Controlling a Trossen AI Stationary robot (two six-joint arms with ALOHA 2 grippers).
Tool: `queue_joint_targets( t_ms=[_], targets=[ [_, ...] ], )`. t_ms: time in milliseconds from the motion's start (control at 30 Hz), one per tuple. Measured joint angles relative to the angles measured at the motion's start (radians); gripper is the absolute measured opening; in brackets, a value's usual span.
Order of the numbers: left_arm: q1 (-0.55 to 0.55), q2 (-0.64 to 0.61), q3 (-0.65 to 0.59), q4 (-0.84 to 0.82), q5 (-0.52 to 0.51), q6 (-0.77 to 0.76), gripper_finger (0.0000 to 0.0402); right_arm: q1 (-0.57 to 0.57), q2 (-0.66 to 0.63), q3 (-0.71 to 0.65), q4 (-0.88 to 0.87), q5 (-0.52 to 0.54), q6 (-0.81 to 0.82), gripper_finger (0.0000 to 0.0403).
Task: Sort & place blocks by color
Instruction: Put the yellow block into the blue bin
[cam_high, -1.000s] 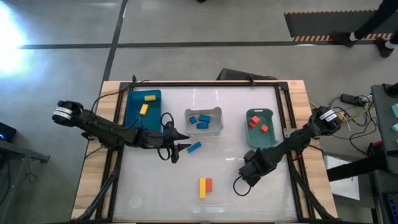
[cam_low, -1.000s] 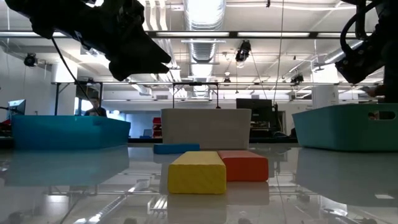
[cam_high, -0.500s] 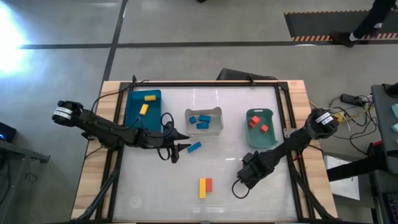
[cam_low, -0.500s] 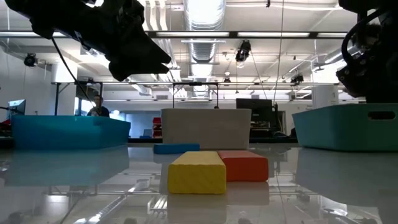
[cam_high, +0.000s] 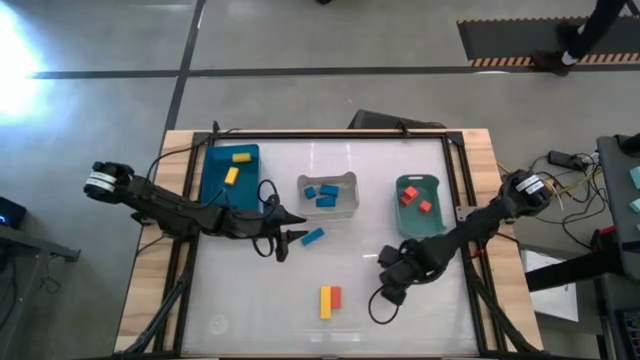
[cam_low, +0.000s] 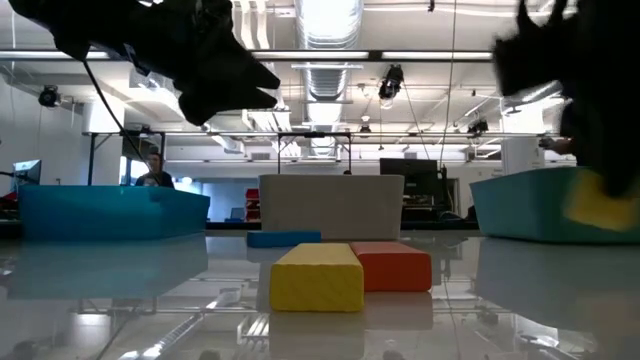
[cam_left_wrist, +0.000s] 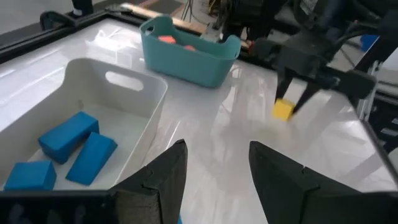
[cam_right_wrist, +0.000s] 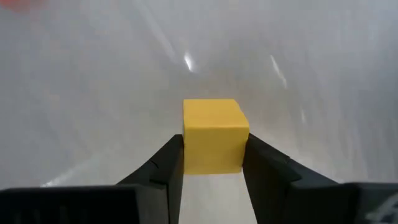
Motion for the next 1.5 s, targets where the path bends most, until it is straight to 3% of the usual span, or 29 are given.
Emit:
queue_joint_targets(
  t_ms=[300, 667, 833, 1333, 1500],
  targets=[
    [-0.005, 0.003, -0.004, 0.118, 0.062, 0.02, 0.0157, -0.034, -0.032, 0.001, 0.506, 0.296, -0.565, 0.0118],
    [-0.093, 0.029, -0.006, 0.301, 0.09, 0.188, 0.0157, -0.11, 0.007, -0.048, 1.159, 0.324, -1.052, 0.0118],
    [-0.135, 0.041, 0.0, 0.321, 0.097, 0.237, 0.0157, -0.132, 0.009, -0.05, 1.252, 0.323, -1.113, 0.0118],
    [-0.148, 0.041, 0.009, 0.377, 0.076, 0.242, 0.0157, -0.176, 0.009, -0.051, 1.261, 0.322, -1.07, 0.0118],
    [-0.148, 0.084, 0.01, 0.472, 0.051, 0.287, 0.0157, -0.176, 0.009, -0.051, 1.265, 0.322, -1.069, 0.0118]
  ],
)
